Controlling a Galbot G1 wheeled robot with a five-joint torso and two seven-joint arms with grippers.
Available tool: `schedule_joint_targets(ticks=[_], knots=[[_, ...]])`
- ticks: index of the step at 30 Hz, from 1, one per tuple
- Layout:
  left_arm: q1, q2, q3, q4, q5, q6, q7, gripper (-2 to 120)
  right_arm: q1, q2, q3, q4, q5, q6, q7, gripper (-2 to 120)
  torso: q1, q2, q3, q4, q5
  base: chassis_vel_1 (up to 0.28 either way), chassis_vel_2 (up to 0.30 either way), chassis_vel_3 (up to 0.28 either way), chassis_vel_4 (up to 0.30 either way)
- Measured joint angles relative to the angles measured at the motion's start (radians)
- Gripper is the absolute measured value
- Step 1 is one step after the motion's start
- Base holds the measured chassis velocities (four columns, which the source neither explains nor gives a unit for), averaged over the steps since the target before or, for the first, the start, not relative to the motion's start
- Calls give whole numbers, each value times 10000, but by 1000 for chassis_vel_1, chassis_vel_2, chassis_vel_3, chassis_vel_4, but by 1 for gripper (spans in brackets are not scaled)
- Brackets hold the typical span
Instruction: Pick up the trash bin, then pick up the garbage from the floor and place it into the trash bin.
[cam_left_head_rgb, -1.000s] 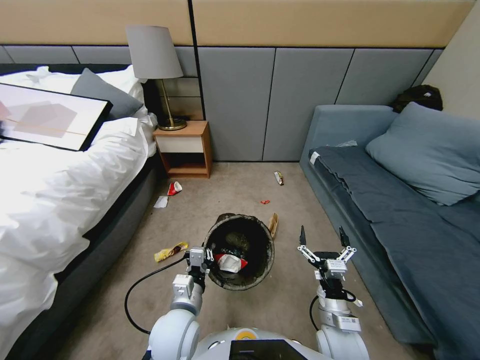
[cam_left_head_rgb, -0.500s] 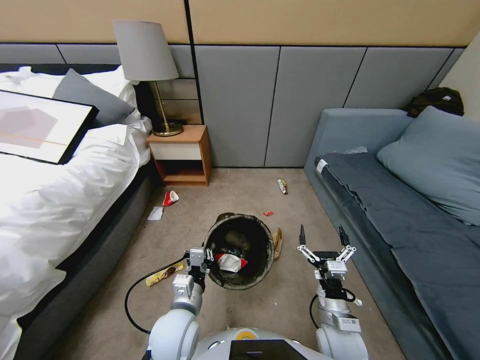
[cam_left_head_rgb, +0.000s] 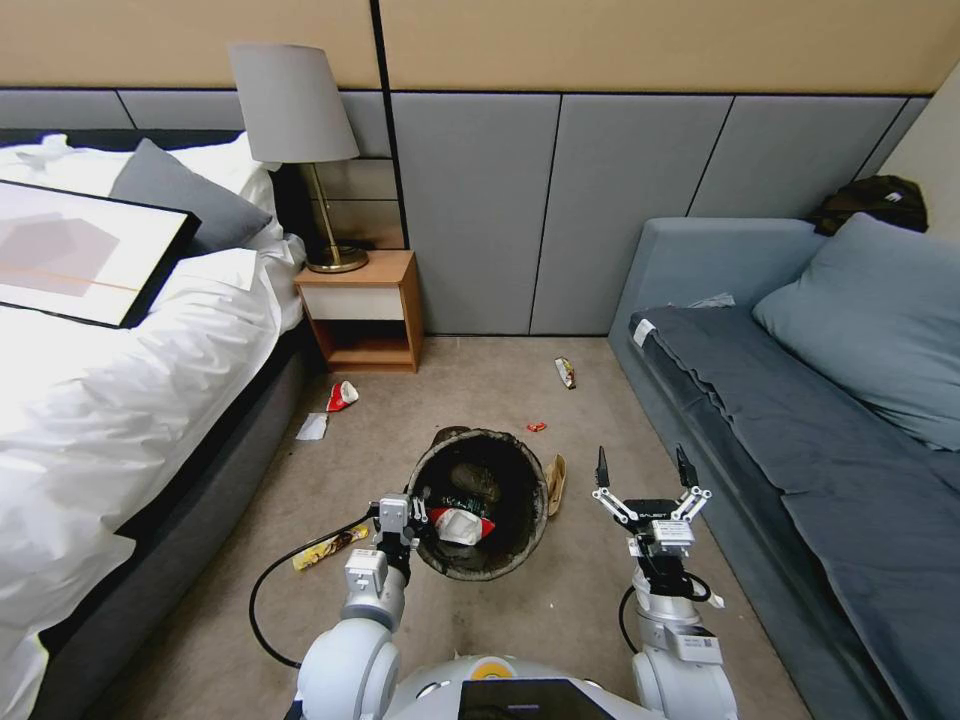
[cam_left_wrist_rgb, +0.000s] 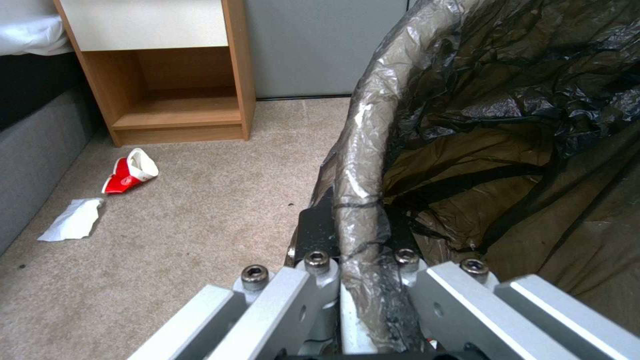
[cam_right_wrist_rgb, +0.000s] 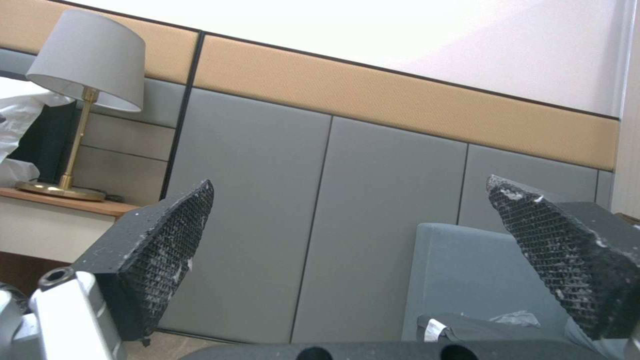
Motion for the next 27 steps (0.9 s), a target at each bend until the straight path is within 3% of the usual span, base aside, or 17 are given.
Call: schedule_joint_targets(ticks=[9,13,17,27], knots=[[0,0,0,0,0,0,0,0,1231,-25,-271,-387,95,-896,266,100,0,0,0,0,1,0,0,0,0],[0,0,0,0,0,0,-1,0,1998,-238,-455,-750,410,-1802,514,100,0,0,0,0,1,0,0,0,0],[0,0,-1,0,0,0,0,0,2859,-680,-764,-1469,1493,-3389,801,100,0,0,1,0,0,0,0,0,0],[0,0,0,0,0,0,0,0,4088,-1302,-1606,-3327,2933,-5019,983,100,1,0,1,0,-1,0,0,0,0]])
